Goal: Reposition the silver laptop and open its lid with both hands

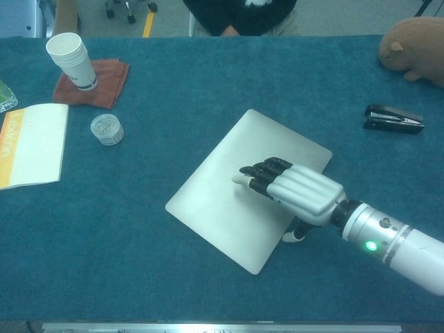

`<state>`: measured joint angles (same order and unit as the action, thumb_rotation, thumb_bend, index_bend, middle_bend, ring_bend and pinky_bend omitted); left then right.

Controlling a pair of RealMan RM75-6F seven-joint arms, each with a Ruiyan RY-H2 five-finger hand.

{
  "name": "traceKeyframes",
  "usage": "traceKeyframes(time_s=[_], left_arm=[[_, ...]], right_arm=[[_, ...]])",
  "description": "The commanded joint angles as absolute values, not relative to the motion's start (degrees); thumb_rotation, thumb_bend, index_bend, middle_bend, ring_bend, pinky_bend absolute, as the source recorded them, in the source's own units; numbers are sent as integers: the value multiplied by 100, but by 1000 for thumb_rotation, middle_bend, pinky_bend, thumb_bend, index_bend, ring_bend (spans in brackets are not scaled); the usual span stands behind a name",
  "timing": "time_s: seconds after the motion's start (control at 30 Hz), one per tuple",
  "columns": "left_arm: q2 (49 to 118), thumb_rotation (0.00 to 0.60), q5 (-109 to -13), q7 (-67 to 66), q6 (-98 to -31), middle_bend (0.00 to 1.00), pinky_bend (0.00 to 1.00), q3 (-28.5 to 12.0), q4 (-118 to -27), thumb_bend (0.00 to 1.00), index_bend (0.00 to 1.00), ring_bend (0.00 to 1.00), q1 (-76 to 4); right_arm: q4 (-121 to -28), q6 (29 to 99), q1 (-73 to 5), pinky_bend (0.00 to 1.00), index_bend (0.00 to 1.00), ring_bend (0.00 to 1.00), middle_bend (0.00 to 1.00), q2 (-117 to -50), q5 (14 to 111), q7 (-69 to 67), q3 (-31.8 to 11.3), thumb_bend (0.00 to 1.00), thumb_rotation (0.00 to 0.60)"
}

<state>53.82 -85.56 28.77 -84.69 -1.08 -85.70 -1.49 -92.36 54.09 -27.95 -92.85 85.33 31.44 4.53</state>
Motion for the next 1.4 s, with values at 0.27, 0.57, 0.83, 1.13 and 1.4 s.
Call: traceKeyframes(time_s=[0.27,0.57,0.83,1.13,1.4], left_arm=[[5403,600,-8554,2887,-8440,91,69,-105,-8528,384,128,17,-152],[5405,600,-8523,2926,-8425,91,69,-114,-8486,384,128,16,-145],[5415,600,-8525,2949,-8425,91,69,-114,-8454,384,128,17,-138],[5418,600,-8524,2950,-8405,91,69,-110,-8433,384,128,17,-138],[5431,600,-8509,2983,-8384,91,69,-108,-8387,384,128,16,-132]], right_arm=[[-8942,5284,-3009,63,0,5,24,-9712,8279,3227,121,130,600],[-8589,5211,-3249,63,0,5,24,-10185,8083,3307,-164,130,600],[-8303,5190,-3469,63,0,5,24,-10610,7874,3374,-429,130,600],[-8011,5180,-3768,63,0,5,24,-11032,7650,3507,-745,129,600],[-7721,5163,-4027,63,0,5,24,-11325,7417,3672,-973,130,600]])
